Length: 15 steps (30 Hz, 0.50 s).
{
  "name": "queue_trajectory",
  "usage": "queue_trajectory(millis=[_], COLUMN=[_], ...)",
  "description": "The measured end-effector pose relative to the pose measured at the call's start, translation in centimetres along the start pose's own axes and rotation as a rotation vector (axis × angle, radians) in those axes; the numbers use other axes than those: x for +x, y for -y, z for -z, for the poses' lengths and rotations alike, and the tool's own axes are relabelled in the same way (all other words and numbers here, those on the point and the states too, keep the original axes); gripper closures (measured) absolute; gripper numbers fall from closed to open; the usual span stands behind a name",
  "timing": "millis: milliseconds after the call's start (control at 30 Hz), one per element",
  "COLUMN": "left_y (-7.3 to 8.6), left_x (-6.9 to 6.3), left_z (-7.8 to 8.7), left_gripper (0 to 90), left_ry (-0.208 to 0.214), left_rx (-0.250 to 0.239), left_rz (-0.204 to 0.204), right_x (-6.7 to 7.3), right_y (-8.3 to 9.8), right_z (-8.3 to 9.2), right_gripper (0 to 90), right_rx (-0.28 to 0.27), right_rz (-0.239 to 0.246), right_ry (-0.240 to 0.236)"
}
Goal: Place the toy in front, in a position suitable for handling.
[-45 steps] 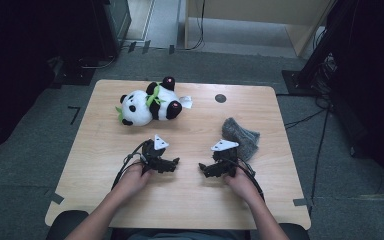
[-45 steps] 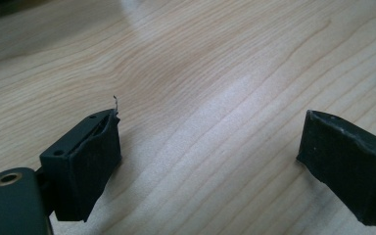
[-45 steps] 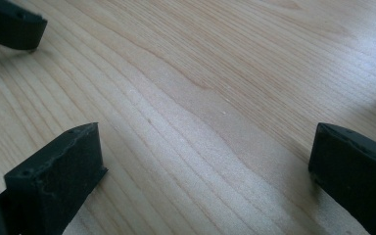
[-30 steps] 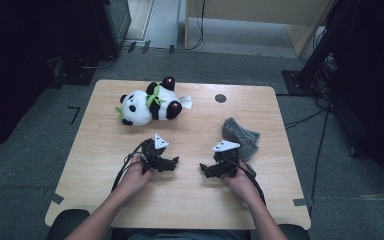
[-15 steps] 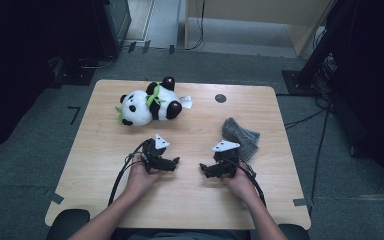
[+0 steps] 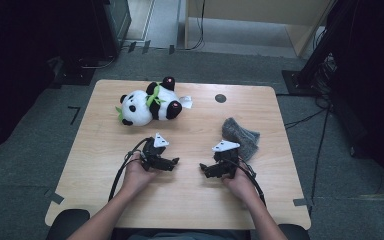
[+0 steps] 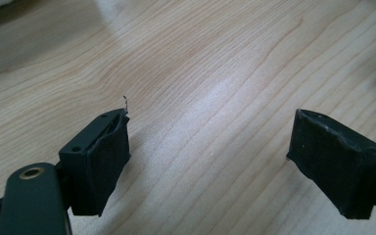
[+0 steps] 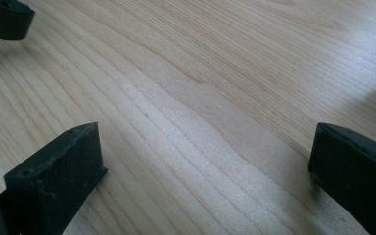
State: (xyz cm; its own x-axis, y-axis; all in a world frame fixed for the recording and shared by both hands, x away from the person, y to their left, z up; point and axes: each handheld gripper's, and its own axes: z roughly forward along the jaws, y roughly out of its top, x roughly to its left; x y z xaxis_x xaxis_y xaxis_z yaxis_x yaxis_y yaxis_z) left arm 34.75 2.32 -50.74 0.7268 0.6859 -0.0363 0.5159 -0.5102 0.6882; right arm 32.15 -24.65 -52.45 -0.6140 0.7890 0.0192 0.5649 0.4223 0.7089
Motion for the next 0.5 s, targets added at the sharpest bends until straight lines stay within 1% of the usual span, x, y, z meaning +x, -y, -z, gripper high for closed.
queue_trajectory(millis=[33, 100, 133, 167, 200, 233, 267, 400, 467, 500], left_y=[-0.1, -0.4, -0.4, -0.6, -0.7, -0.7, -0.8, -0.9, -1.0, -1.1], left_x=[0.1, 0.6, 0.6, 0.9, 1.0, 1.0, 1.3, 1.8, 2.0, 2.2], left_z=[0.2, 0.7, 0.7, 1.1, 1.3, 1.3, 1.6, 2.0, 2.2, 2.4], left_gripper=[16.2, 16.3, 16.3, 17.6, 21.2, 22.9, 22.8, 23.4, 24.6, 25.1], left_ry=[0.003, 0.034, 0.034, 0.050, 0.057, 0.057, 0.055, 0.060, 0.063, 0.063], left_rx=[-0.003, -0.019, -0.019, -0.031, -0.037, -0.037, -0.048, -0.053, -0.052, -0.043], left_rz=[-0.005, 0.015, 0.015, 0.019, 0.020, 0.020, 0.031, 0.030, 0.024, 0.008], right_x=[0.0, 0.0, 0.0, 0.0, 0.0, 0.0, 0.0, 0.0, 0.1, 0.1], right_y=[0.0, 0.0, 0.0, 0.0, 0.0, 0.0, 0.0, 0.0, 0.0, 0.0], right_z=[0.0, 0.0, 0.0, 0.0, 0.0, 0.0, 0.0, 0.0, 0.0, 0.0], right_gripper=[0.0, 0.0, 0.0, 0.0, 0.0, 0.0, 0.0, 0.0, 0.0, 0.0], right_rx=[0.000, -0.002, -0.002, -0.002, -0.002, -0.002, -0.002, -0.002, 0.000, 0.000], right_rz=[0.000, 0.001, 0.001, 0.001, 0.001, 0.000, -0.001, -0.006, -0.008, -0.008], right_ry=[0.000, 0.000, 0.000, 0.000, -0.001, 0.000, 0.002, 0.006, 0.008, 0.008])
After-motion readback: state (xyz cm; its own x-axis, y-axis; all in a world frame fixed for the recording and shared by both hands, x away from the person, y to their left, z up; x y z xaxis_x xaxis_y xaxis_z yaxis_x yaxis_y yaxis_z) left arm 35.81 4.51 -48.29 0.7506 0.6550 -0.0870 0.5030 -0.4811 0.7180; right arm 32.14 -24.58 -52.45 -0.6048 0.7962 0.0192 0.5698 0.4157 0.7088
